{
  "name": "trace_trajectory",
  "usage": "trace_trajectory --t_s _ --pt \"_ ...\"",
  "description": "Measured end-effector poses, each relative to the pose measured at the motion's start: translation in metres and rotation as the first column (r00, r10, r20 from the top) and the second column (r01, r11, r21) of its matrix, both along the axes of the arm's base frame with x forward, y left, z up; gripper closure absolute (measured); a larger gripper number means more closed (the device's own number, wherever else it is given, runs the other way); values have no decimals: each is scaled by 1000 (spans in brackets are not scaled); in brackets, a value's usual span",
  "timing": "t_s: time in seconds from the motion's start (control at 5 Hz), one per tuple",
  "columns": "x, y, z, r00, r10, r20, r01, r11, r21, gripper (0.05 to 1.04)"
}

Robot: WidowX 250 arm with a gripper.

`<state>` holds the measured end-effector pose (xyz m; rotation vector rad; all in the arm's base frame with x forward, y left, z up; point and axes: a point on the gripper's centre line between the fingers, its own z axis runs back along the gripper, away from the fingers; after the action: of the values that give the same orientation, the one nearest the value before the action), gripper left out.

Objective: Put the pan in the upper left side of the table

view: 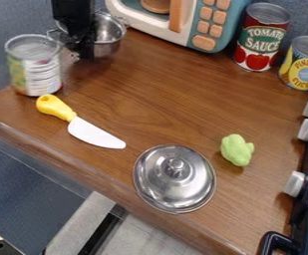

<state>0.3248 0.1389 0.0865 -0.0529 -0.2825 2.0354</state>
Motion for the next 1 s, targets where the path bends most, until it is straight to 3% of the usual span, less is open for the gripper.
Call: trace_trajectory --t_s 0.2,0.6,1.0 --pt "-4 13 -14 998 30 -64 -31 999 -20 1010" --pt "6 14 -3 999 8 -45 -10 1000 -28 1011" --pt "19 8 -18 997 -16 -71 14 999 -30 981"
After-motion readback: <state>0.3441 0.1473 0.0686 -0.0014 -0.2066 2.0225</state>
